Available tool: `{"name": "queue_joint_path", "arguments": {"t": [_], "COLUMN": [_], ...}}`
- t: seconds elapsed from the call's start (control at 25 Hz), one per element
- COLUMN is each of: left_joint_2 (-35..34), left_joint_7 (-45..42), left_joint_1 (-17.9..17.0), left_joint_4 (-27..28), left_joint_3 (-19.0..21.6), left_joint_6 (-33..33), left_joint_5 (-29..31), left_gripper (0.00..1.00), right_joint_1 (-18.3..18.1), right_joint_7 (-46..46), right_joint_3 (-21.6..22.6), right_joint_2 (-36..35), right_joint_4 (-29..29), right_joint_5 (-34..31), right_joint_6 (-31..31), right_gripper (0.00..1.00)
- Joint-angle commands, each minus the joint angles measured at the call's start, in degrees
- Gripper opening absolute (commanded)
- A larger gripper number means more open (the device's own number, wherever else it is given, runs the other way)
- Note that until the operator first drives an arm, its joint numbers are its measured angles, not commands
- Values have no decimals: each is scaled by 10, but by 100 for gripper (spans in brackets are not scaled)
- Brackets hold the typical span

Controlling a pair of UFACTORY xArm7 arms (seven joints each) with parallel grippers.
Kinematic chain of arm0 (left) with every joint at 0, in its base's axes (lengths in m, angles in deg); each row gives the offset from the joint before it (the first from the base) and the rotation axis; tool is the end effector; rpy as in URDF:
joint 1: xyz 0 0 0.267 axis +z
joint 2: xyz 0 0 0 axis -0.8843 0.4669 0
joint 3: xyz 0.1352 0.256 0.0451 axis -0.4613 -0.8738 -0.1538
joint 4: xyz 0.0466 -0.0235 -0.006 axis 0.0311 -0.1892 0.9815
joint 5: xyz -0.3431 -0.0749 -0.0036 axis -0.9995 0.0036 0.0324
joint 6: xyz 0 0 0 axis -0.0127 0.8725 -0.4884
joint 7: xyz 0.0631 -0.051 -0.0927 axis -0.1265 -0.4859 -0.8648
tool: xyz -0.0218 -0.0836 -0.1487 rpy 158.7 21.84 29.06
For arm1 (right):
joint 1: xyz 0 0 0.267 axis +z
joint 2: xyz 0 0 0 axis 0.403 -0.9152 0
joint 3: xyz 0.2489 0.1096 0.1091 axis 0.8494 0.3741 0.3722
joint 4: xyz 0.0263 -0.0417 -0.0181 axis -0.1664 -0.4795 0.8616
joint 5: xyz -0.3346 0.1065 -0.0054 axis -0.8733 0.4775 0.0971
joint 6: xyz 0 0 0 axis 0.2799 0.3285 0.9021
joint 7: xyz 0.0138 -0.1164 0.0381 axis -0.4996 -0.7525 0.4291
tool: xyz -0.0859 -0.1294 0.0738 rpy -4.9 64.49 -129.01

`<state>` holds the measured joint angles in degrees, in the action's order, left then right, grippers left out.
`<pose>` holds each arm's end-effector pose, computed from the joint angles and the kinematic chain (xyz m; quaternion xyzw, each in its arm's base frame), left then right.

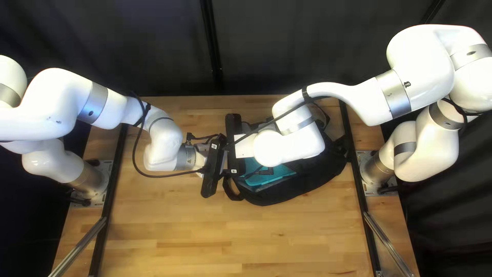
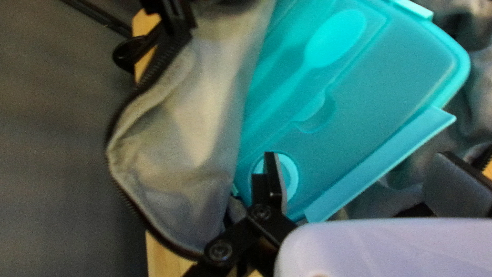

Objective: Remove a lunch box from a kids backpack

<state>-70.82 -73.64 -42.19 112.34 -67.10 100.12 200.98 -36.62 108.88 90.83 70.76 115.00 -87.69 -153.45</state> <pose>0.5554 0.0307 0.1146 -0.8535 0.2679 -0.3924 0.2141 0.4304 -0.0515 0.2077 0.9596 0.0381 -0.0240 0.2778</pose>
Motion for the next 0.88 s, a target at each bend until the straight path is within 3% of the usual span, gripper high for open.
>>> {"name": "queue_joint_path", "arguments": {"t": [0.04,0.12,0.24,0.4,0.64,0.88], "left_joint_2": [3,3,5,18,38,-24], "left_joint_7": [-7,-13,-17,-25,-50,-17], "left_joint_1": [6,7,8,10,18,2], "left_joint_4": [7,5,4,14,23,-13], "left_joint_3": [2,3,4,8,21,20], "left_joint_6": [-9,-9,-8,-11,-17,-46], "left_joint_5": [17,24,29,41,70,24], "left_gripper": [92,77,12,2,0,0], "right_joint_1": [0,0,0,0,-1,-7], "right_joint_7": [-1,-1,-1,0,-5,-15], "right_joint_3": [0,0,0,0,-1,-9], "right_joint_2": [1,0,0,1,10,25], "right_joint_4": [-2,-2,-2,-2,-2,-21], "right_joint_5": [0,0,0,1,4,9], "right_joint_6": [1,1,2,1,-5,-4], "right_gripper": [0,0,0,0,0,0]}}
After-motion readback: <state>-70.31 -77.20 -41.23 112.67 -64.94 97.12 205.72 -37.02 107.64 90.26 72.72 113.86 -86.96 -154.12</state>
